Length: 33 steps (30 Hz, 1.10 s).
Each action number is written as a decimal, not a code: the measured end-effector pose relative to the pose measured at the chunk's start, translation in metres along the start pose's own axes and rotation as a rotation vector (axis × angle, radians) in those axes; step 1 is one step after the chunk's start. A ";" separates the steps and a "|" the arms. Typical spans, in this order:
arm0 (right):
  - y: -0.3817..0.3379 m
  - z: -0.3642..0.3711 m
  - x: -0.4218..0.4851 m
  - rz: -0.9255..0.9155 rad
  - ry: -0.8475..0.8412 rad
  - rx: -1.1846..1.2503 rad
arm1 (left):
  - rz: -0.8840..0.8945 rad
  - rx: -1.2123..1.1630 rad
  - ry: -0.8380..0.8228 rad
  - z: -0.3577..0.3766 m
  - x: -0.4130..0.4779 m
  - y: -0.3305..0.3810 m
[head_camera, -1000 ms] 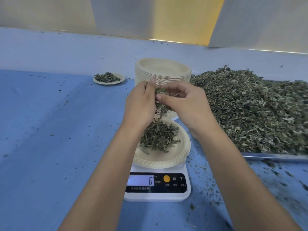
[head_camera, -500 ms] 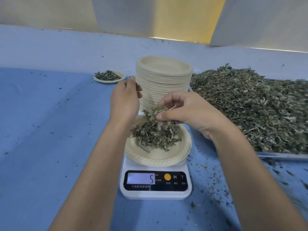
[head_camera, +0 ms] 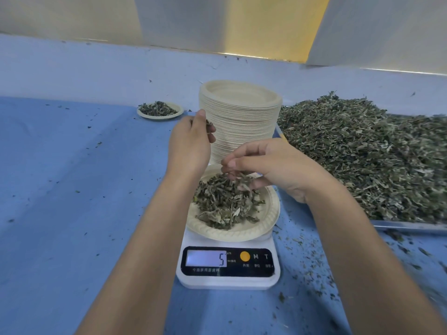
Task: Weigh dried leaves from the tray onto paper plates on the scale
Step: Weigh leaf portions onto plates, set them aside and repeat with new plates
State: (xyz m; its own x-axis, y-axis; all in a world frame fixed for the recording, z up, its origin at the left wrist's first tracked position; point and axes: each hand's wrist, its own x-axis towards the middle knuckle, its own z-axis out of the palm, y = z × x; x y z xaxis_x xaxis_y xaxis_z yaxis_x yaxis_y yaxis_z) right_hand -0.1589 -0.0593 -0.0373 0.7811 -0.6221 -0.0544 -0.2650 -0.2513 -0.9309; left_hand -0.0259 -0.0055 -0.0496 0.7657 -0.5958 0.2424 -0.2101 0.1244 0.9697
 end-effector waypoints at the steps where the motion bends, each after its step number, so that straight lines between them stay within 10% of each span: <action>1: 0.000 0.000 0.000 0.008 -0.012 0.025 | -0.001 0.001 0.000 0.000 0.000 0.000; 9: 0.003 0.000 0.002 -0.013 -0.005 0.014 | -0.019 -0.016 -0.021 0.000 0.000 -0.001; 17: 0.004 0.007 0.009 -0.189 0.360 0.187 | -0.255 -0.339 -0.196 0.004 0.000 0.004; 25: 0.004 0.024 0.011 -0.300 0.448 -0.019 | 0.019 0.205 -0.186 0.011 -0.010 0.009; 33: 0.004 0.029 0.013 -0.365 0.499 0.007 | 0.047 0.243 -0.217 0.014 -0.014 0.011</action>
State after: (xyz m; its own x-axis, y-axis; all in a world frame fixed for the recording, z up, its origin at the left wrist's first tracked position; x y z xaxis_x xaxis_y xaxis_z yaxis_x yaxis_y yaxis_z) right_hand -0.1336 -0.0469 -0.0526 0.4612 -0.7695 0.4419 -0.0258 -0.5094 -0.8601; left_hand -0.0479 -0.0070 -0.0429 0.6098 -0.7523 0.2493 -0.4008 -0.0214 0.9159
